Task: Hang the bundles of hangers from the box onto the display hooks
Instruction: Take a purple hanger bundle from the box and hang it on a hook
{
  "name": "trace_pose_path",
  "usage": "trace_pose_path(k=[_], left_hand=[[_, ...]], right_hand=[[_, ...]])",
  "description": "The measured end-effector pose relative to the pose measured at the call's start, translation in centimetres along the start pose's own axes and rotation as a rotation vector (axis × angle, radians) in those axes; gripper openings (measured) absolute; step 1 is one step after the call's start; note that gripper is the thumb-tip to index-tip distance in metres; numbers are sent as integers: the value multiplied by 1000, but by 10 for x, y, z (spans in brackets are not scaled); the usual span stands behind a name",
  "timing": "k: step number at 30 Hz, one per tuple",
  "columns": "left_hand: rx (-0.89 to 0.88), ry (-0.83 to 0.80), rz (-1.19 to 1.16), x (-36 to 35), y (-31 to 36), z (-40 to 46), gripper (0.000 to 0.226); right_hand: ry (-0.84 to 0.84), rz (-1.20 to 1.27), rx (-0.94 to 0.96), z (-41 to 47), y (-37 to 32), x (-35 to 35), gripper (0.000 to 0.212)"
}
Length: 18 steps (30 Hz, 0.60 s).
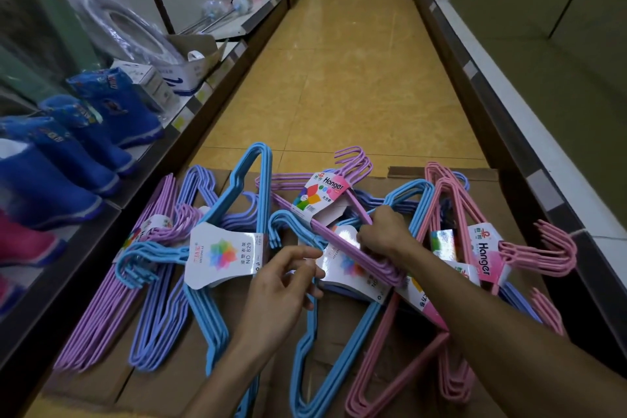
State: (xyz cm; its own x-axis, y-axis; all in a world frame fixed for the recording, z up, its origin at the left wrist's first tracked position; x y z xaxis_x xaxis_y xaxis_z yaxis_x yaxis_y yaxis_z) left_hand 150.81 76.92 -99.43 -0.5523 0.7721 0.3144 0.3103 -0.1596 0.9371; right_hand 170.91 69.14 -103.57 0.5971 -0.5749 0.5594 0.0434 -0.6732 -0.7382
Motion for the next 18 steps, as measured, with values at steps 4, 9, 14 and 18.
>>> trace_pose_path(k=[4,9,14,18], left_hand=[[-3,-12,3,-1,-1,-3,22],[-23,-17,-18,-4,6,-6,21],[-69,-24,-8,-3,19,-1,18],[-93,11,0,4,35,15,17]], right_hand=[[46,-25,89,-6,-4,9,14],[148,-132,179,-16,-9,32,12],[259,-44,279,-26,3,55,16],[287,113,337,-40,13,70,17]])
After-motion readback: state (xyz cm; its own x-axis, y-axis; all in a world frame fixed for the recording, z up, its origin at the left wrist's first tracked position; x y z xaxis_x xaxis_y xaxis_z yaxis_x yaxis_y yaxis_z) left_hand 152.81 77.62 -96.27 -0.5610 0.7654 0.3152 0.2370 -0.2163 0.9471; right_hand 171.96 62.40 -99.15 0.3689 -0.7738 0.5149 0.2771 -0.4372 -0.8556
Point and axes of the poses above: each hand's wrist, its own z-axis towards the middle knuckle, its own x-axis out of the back of the hand, y = z × x, the point moved 5 cm from there along z, towards the middle knuckle, and after that the axes turned 10 degrees about z, right-handed, at the moved point
